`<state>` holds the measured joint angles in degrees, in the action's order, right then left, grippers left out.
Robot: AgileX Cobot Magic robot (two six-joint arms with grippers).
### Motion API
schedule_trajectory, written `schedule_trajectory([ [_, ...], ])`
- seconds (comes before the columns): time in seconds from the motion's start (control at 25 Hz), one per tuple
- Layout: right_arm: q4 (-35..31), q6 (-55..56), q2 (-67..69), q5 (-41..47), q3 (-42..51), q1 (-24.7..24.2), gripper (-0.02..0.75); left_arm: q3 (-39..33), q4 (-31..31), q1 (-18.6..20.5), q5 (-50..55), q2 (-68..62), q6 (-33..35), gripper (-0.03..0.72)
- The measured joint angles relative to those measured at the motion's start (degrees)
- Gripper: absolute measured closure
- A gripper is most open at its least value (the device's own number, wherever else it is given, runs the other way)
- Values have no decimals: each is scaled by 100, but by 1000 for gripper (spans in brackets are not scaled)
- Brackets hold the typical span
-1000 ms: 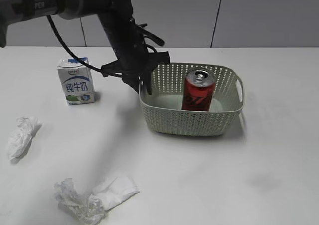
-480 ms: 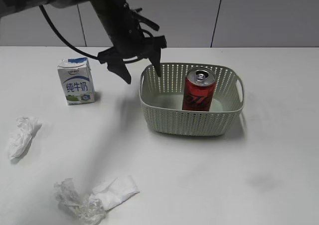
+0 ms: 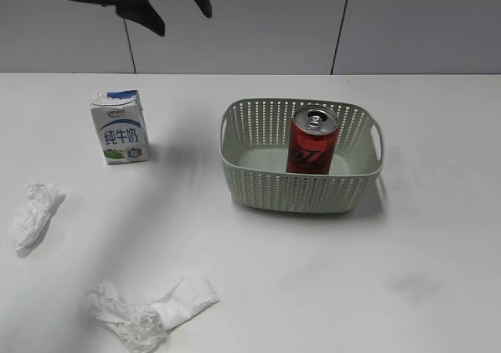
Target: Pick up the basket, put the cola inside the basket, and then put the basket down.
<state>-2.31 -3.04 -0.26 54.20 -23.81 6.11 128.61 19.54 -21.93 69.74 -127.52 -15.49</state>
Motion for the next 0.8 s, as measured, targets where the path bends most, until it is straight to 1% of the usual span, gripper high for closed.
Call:
schedule_trajectory([
  [0.16, 0, 0, 0, 0, 0, 0, 147, 0, -229, 422, 6, 407, 174, 89],
  [0.48, 0, 0, 0, 0, 0, 0, 147, -65, -695, 1484, 13, 1287, 734, 97],
  [0.64, 0, 0, 0, 0, 0, 0, 148, -386, -746, 1969, 12, 1828, 879, 97],
  [0.8, 0, 0, 0, 0, 0, 0, 148, -1001, -753, 2379, 17, 2434, 971, 97],
])
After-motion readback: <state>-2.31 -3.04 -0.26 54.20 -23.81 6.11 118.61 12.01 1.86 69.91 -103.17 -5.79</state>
